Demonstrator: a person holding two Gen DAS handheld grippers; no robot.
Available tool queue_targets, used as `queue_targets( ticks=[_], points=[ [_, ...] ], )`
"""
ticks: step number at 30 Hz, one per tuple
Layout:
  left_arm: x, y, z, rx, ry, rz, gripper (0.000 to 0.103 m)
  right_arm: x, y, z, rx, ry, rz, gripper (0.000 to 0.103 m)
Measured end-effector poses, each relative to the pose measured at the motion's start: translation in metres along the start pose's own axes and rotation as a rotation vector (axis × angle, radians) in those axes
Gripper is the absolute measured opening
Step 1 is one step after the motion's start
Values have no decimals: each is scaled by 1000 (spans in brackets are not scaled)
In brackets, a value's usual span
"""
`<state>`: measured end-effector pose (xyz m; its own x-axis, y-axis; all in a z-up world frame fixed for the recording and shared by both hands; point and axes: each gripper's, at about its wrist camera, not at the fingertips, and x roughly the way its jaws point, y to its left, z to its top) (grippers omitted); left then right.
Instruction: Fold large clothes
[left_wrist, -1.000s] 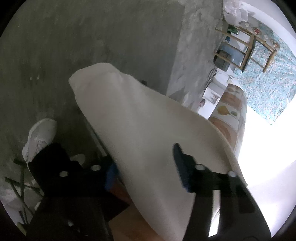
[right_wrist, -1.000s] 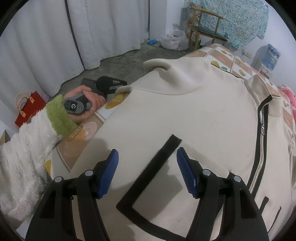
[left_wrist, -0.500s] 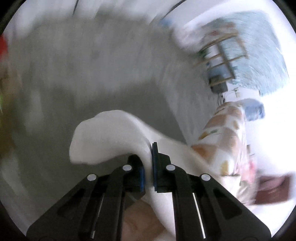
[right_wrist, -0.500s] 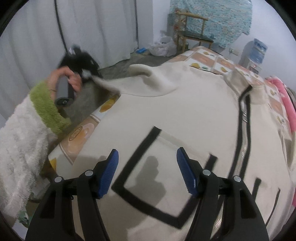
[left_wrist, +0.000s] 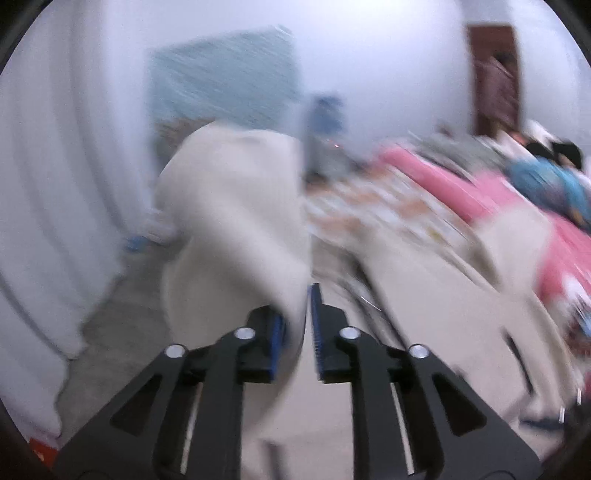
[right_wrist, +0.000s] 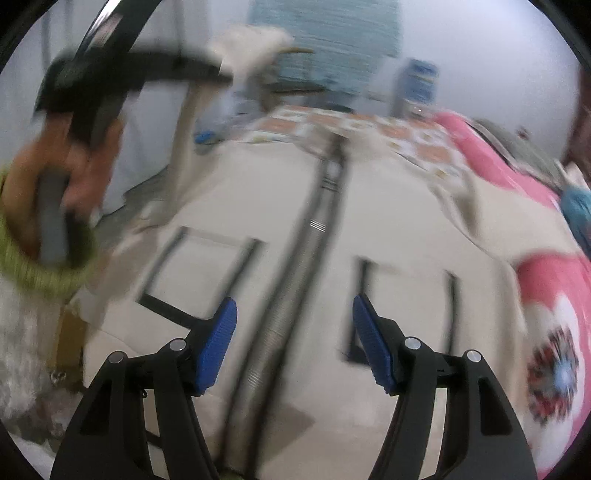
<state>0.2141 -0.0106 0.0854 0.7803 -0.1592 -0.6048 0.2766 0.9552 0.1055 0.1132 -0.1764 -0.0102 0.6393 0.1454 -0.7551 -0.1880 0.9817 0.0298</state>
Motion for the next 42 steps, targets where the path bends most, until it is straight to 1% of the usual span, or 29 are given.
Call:
queue_targets(
  ticks=[1,2,3,4,5,6,7,9,10,12,13,17,20,22,25,26,27,28,31,32,33,34,36,37,38,40,41,42],
  points=[
    [10,-17,-17,23,59,-49,34,-1,-14,-8,34,15,-17,64],
    [17,-28,-30,32,101,-76,48,0,-26,-14,63,33,-30,64],
    [24,-35,-43,36,140,-97,52,0,-35,-20,84,48,-38,64],
    [32,-40,-59,35,183,-121,52,1,-49,-27,117,77,-44,64],
    [35,-40,-69,28,205,-135,52,3,-58,-32,140,96,-43,64],
    [33,-39,-80,18,213,-148,52,3,-66,-34,156,109,-41,64],
    [27,-38,-87,11,202,-157,52,2,-73,-36,168,116,-39,64],
    [7,-26,-98,-26,155,-174,58,2,-87,-32,188,121,-30,64],
    [3,-18,-98,-44,139,-181,58,0,-93,-26,197,119,-18,64],
    [-5,-6,-102,-98,108,-179,59,2,-104,-8,218,106,40,64],
    [-4,2,-105,-131,109,-162,59,1,-107,1,222,97,64,64],
    [13,26,-120,-229,161,-79,59,12,-112,59,196,50,131,64],
    [25,38,-127,-273,173,-67,59,38,-121,103,215,41,124,64],
    [34,42,-134,-287,200,-44,59,70,-130,133,253,75,129,64],
    [47,45,-146,-310,241,-44,59,112,-135,159,273,125,117,64],
    [44,44,-149,-305,220,-40,63,132,-135,168,278,146,100,64],
    [44,43,-150,-298,220,-42,65,148,-135,174,281,166,83,64],
    [44,42,-150,-294,215,-41,66,169,-135,180,285,188,56,64],
    [46,40,-152,-292,208,-41,71,208,-138,186,297,232,-11,63],
    [45,39,-153,-292,206,-40,74,216,-140,187,303,241,-19,61],
    [46,38,-153,-293,204,-40,77,221,-141,187,305,244,-30,51],
    [46,37,-153,-296,201,-43,79,224,-142,187,299,239,-51,48],
    [46,36,-154,-299,201,-44,84,217,-144,186,298,221,-40,23],
    [45,36,-155,-299,202,-43,84,209,-144,185,296,202,-24,18],
    [45,36,-154,-300,206,-41,85,202,-145,185,297,190,-10,14],
    [46,35,-153,-301,219,-49,90,180,-147,183,307,148,20,12],
    [46,35,-153,-307,225,-59,94,162,-148,179,308,114,40,11],
    [47,34,-152,-309,227,-62,95,148,-149,176,308,89,56,11]
  ],
)
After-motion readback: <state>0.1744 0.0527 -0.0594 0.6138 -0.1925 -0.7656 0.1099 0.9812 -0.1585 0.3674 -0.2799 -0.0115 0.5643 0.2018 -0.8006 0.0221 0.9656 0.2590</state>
